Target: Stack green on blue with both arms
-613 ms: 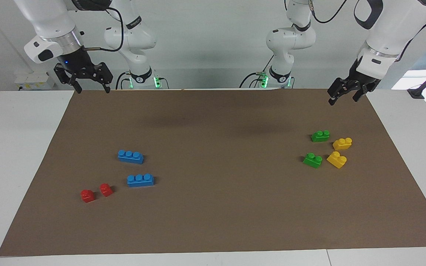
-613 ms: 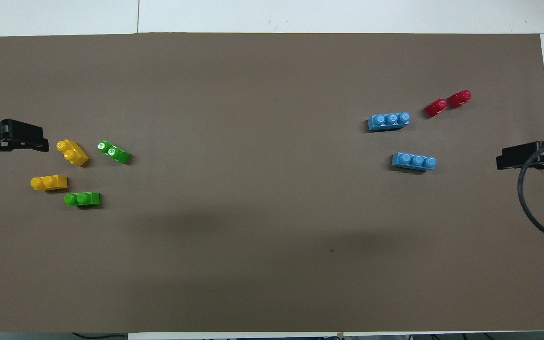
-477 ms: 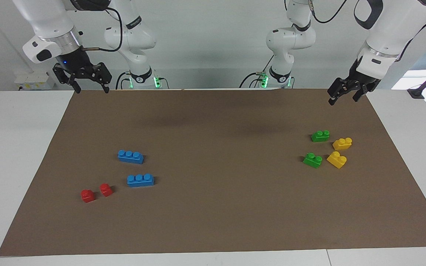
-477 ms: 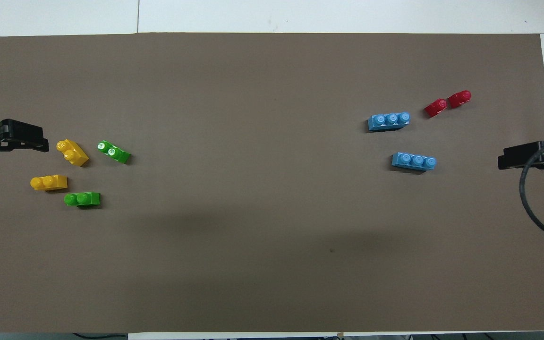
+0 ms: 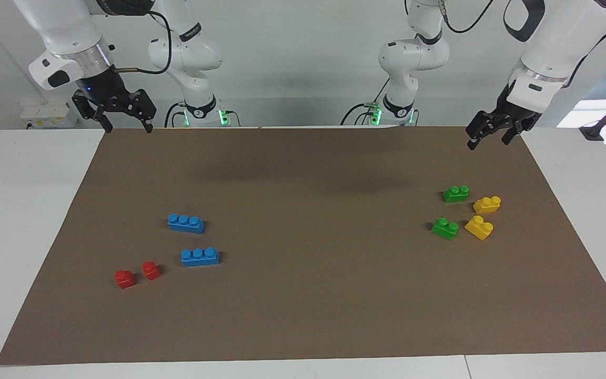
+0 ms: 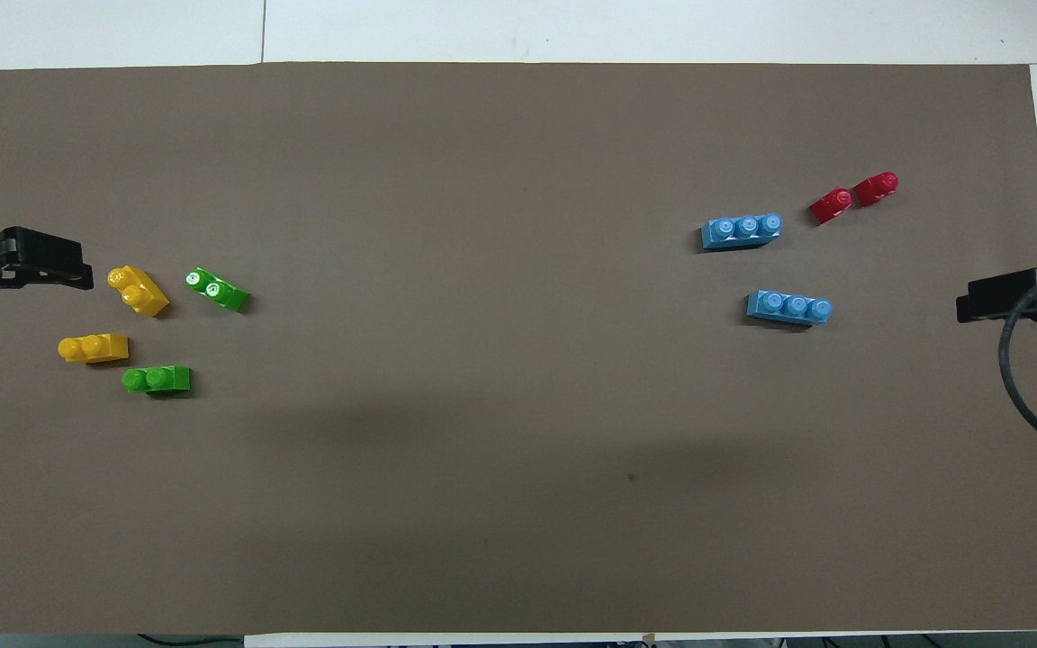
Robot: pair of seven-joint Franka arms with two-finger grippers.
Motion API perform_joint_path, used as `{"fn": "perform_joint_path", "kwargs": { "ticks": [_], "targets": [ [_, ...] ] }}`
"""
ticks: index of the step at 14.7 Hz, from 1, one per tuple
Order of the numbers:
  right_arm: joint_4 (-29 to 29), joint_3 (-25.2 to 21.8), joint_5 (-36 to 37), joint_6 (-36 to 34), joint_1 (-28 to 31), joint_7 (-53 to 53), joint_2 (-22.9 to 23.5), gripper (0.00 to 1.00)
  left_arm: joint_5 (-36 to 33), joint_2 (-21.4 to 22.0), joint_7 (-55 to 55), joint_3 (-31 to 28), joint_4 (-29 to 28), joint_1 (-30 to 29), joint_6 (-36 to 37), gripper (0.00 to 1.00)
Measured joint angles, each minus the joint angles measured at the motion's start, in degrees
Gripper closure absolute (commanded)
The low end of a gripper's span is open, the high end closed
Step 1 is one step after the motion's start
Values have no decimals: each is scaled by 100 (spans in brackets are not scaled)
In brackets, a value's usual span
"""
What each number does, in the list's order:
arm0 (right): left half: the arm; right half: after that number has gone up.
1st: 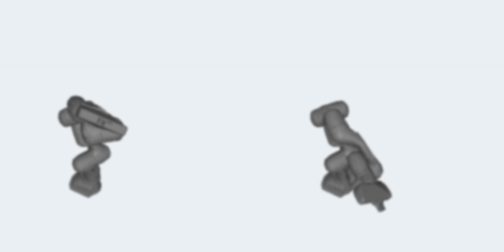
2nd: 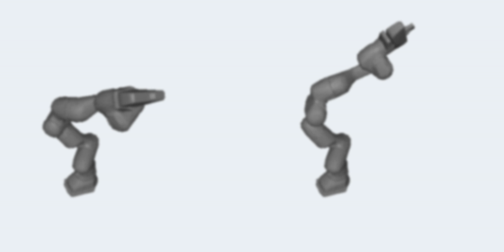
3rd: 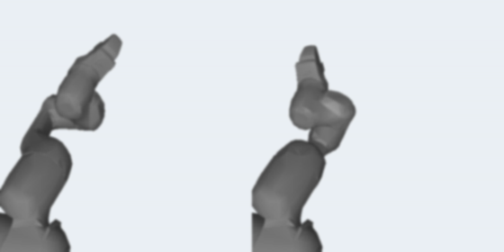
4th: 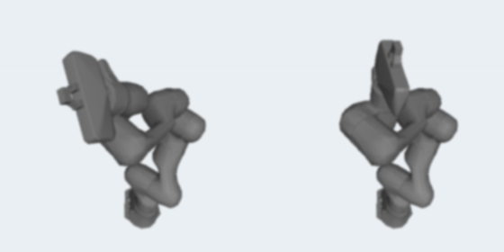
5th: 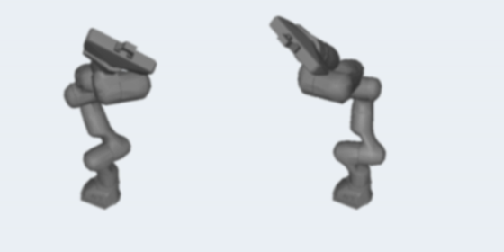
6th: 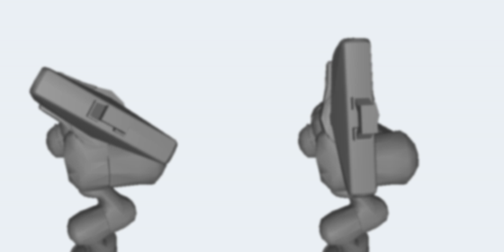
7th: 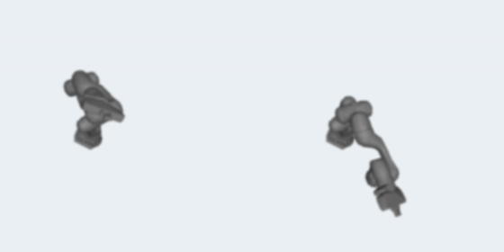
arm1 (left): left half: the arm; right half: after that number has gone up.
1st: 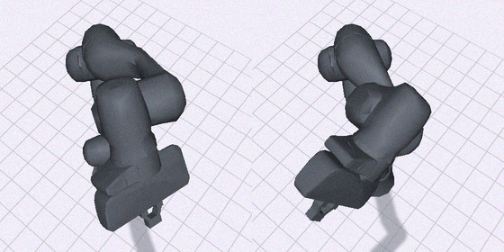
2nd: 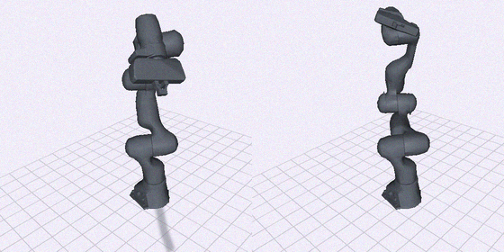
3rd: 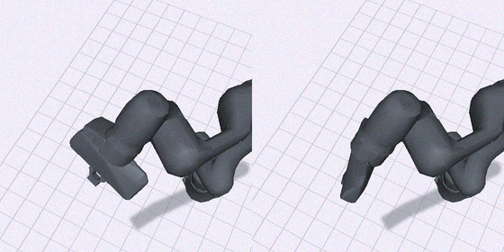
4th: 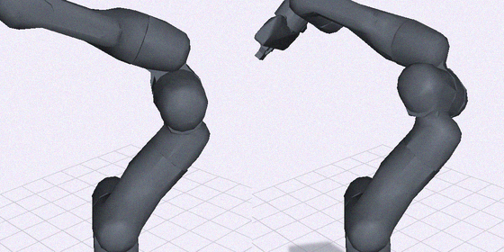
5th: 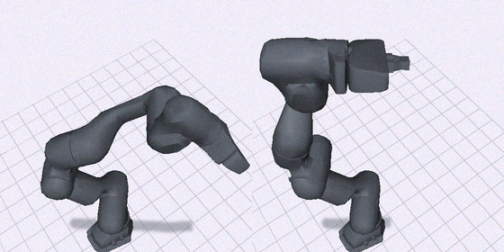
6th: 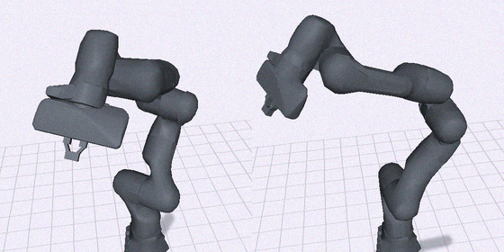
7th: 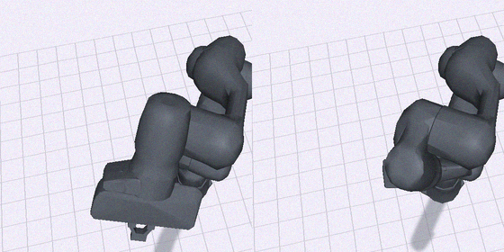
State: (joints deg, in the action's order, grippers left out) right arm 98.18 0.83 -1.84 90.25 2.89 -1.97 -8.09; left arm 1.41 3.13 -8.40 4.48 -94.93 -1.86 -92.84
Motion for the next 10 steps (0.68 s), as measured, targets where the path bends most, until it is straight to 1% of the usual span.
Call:
{"fn": "perform_joint_path", "kwargs": {
  "ticks": [3,5,6,8,10],
  "targets": [
    [0,-8,0,-2,82,0,0,0,0,2,-28,-10,-16,-1,1,0],
    [-1,-13,0,-1,151,0,-1,0,0,51,-309,-25,-171,-6,-66,0],
    [-1,-14,0,-2,193,0,-3,0,0,122,-533,-28,-379,-7,-262,0],
    [-1,-20,0,-5,248,10,-7,0,0,331,-874,-27,-994,-7,-849,0],
    [16,-26,1,-15,286,182,-18,0,1,524,-1482,-27,-1603,-7,-1277,0]
  ]
}}
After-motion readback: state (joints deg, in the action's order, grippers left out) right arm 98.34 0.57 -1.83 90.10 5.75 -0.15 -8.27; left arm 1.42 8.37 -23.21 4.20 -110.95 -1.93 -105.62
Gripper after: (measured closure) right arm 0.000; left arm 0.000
